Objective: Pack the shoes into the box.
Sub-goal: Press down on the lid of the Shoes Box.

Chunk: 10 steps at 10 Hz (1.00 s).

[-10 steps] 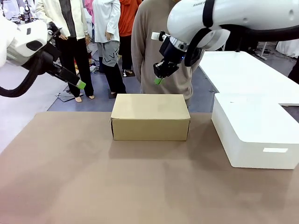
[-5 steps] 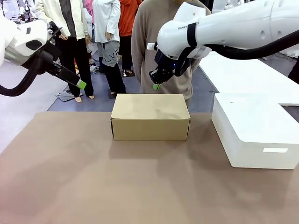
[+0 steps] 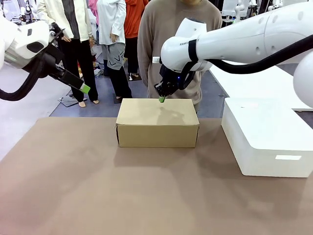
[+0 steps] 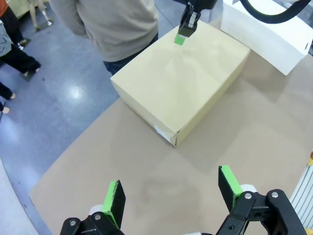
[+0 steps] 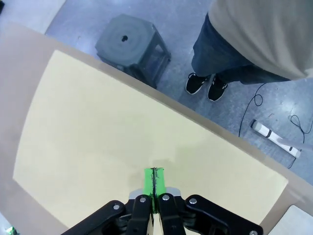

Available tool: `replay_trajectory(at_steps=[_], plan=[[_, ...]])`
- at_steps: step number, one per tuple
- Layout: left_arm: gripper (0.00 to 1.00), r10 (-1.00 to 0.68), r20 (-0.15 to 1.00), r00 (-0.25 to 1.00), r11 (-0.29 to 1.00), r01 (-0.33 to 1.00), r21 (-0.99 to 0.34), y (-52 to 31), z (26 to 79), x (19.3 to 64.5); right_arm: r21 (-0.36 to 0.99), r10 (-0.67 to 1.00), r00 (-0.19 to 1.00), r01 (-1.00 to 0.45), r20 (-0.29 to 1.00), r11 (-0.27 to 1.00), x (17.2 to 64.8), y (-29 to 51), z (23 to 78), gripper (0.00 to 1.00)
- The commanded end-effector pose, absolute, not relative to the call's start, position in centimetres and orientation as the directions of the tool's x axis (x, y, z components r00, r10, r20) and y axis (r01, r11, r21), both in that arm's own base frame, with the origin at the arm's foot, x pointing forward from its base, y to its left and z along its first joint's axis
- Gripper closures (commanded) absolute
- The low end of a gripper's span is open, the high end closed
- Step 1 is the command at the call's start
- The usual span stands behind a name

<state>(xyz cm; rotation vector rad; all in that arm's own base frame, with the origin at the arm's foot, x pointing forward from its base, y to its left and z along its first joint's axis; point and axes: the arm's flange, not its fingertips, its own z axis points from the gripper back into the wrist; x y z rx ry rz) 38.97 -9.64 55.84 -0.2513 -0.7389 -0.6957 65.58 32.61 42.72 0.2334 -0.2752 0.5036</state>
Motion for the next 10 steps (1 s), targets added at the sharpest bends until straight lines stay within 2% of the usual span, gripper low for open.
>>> replay_trajectory(at_steps=[1,4,8,10], plan=[[0.00,-0.480,0.694,0.537,0.763,0.646,0.028,-9.6,55.8,38.9,0.098,0.404,0.857,-0.455,0.320,0.885,66.8,33.3,42.2,1.00],[0.00,-0.480,0.694,0.537,0.763,0.646,0.028,-9.6,55.8,38.9,0.102,0.409,0.869,-0.450,0.279,0.887,67.1,33.5,40.2,1.00],[0.00,-0.480,0.694,0.537,0.763,0.646,0.028,-9.6,55.8,38.9,0.132,0.458,0.844,-0.506,0.278,0.852,63.6,32.0,46.5,1.00],[0.00,-0.480,0.694,0.537,0.763,0.646,0.028,-9.6,55.8,38.9,0.146,0.477,0.838,-0.524,0.265,0.839,62.4,31.5,47.4,1.00]])
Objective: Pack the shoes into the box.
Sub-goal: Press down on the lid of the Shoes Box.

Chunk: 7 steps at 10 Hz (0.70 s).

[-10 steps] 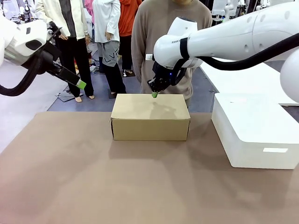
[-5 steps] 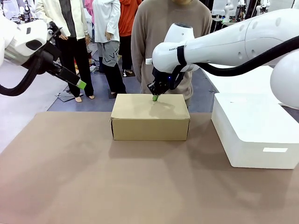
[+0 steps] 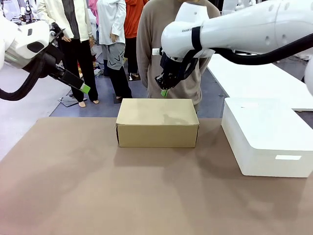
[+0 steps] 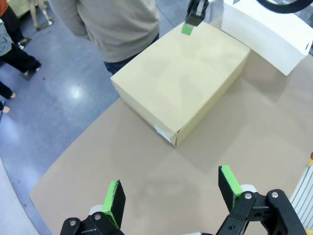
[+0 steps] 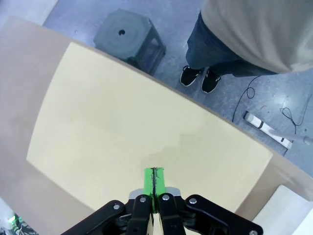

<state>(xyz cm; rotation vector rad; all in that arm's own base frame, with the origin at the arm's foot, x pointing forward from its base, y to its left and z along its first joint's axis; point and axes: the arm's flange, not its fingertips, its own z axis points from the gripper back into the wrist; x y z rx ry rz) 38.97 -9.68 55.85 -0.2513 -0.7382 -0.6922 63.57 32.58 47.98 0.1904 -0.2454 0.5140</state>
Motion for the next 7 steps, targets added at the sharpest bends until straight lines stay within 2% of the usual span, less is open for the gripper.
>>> replay_trajectory(at_steps=[1,7], plan=[[0.00,-0.480,0.694,0.537,0.763,0.646,0.028,-9.6,55.8,38.9,0.146,0.476,0.837,-0.524,0.269,0.839,61.8,31.4,47.6,1.00],[0.00,-0.480,0.694,0.537,0.763,0.646,0.028,-9.6,55.8,38.9,0.148,0.563,0.765,-0.625,0.314,0.767,52.0,26.8,51.2,1.00]])
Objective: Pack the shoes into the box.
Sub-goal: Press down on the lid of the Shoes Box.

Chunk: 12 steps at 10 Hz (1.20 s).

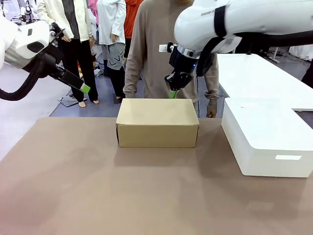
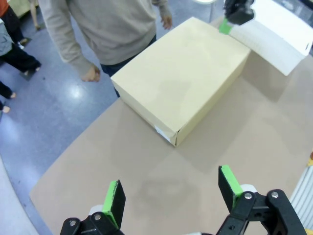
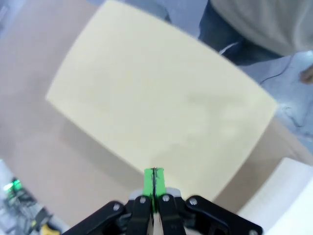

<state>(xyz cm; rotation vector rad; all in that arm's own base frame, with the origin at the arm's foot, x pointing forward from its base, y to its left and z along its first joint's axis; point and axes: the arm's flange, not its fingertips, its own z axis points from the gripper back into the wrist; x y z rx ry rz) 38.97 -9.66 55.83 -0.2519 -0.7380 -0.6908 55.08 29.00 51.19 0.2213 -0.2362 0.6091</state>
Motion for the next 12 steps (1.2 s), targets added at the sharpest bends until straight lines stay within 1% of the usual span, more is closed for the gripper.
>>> replay_trajectory(at_steps=[1,2,4,6,7,12], plan=[[0.00,-0.480,0.694,0.537,0.763,0.646,0.028,-9.6,55.8,38.9,0.141,0.576,0.750,-0.641,0.326,0.755,50.3,26.0,51.6,1.00],[0.00,-0.480,0.694,0.537,0.763,0.646,0.028,-9.6,55.8,38.9,0.132,0.582,0.748,-0.643,0.318,0.754,48.7,25.2,51.7,0.84],[0.00,-0.480,0.694,0.537,0.763,0.646,0.028,-9.6,55.8,38.9,0.120,0.571,0.750,-0.635,0.334,0.764,45.4,23.4,51.3,0.44],[0.00,-0.480,0.694,0.537,0.763,0.646,0.028,-9.6,55.8,38.9,0.108,0.552,0.769,-0.609,0.323,0.786,43.2,21.9,50.5,0.04],[0.00,-0.480,0.694,0.537,0.763,0.646,0.028,-9.6,55.8,38.9,0.102,0.547,0.773,-0.603,0.321,0.791,42.2,21.4,50.2,0.00],[0.00,-0.480,0.694,0.537,0.763,0.646,0.028,-9.6,55.8,38.9,0.078,0.530,0.779,-0.583,0.335,0.809,37.4,19.7,50.3,0.00]])
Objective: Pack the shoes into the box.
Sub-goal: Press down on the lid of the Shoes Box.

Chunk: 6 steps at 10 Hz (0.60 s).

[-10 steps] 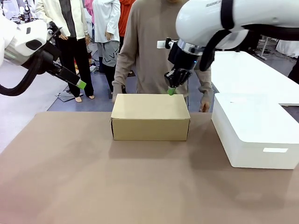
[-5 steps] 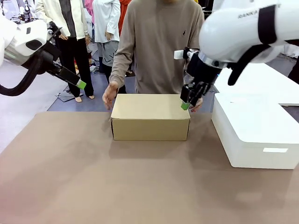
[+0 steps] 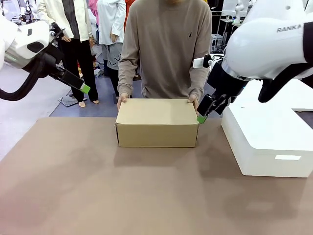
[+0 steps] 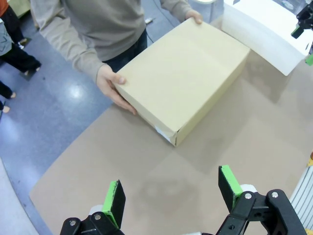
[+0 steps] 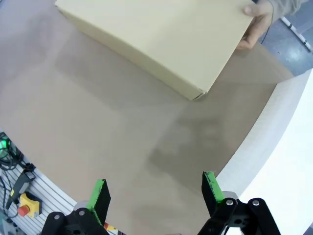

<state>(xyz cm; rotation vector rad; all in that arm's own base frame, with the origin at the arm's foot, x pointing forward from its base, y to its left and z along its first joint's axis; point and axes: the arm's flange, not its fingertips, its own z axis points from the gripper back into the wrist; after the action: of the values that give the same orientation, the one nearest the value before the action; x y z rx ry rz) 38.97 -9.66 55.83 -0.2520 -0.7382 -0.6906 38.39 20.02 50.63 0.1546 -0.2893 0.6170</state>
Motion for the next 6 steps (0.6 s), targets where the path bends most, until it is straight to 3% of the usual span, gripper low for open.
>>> replay_trajectory(at_steps=[1,6], plan=[[0.00,-0.480,0.694,0.537,0.763,0.646,0.028,-9.62,55.77,38.92,0.077,0.521,0.787,-0.573,0.330,0.816,36.82,19.40,50.45,0.00],[0.00,-0.480,0.694,0.537,0.763,0.646,0.028,-9.62,55.77,38.92,0.055,0.539,0.782,-0.581,0.313,0.812,36.76,19.28,50.94,0.00]])
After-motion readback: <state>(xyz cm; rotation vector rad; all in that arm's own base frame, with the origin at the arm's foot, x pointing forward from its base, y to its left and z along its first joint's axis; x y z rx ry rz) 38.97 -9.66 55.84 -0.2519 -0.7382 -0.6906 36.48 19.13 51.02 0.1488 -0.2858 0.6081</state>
